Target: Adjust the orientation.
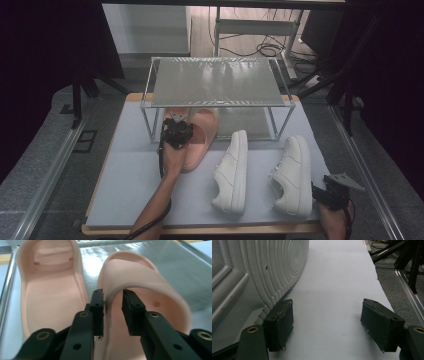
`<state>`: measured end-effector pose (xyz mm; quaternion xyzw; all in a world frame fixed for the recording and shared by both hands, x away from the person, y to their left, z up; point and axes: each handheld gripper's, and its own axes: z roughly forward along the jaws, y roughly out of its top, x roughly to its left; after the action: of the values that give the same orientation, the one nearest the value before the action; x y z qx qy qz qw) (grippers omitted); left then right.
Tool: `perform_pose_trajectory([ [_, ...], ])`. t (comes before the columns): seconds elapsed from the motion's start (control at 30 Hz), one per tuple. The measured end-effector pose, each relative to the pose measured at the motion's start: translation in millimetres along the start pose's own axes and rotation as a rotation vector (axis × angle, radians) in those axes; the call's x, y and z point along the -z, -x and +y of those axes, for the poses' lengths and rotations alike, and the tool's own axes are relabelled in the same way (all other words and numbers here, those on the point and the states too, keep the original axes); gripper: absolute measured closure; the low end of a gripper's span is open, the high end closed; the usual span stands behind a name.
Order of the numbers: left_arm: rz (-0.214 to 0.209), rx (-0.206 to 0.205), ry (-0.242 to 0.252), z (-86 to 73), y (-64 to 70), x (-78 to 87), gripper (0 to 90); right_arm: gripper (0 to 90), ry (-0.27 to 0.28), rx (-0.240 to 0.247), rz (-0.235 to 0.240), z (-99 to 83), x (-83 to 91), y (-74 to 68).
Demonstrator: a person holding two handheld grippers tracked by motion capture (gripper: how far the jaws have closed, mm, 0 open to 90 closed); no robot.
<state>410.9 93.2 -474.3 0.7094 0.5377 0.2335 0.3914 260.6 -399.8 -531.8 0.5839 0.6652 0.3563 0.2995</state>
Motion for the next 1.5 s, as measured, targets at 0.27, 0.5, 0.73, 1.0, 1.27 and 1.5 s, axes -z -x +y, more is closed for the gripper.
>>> perform_pose_trajectory([
  [0.27, -0.067, -0.046, -0.022, -11.1, -6.5, 26.5, 63.4, 26.6, -0.001, 0.0, 0.0, 0.0, 0.1, 0.0],
  [0.5, -0.153, -0.071, -0.043, -32.5, -14.8, 54.9, 58.2, 26.6, 0.0, 0.0, -0.001, 0.0, 0.0, -0.2],
  [0.73, -0.218, -0.112, -0.071, -63.5, -17.9, 77.8, 55.7, 26.6, 0.0, 0.0, -0.002, 0.1, 0.0, -0.3],
  [1.0, -0.244, -0.152, -0.126, -91.7, -16.2, 90.4, 79.1, 26.6, 0.0, 0.001, -0.003, 0.1, -0.2, -0.6],
  [1.27, -0.228, -0.193, -0.172, -97.4, -8.9, 80.5, 89.5, 26.6, -0.002, 0.001, -0.004, 0.2, 0.0, -0.7],
  [1.5, -0.246, -0.182, -0.165, -97.6, -3.9, 71.9, 89.5, 26.6, 0.0, 0.0, -0.003, 0.1, -0.1, -0.6],
])
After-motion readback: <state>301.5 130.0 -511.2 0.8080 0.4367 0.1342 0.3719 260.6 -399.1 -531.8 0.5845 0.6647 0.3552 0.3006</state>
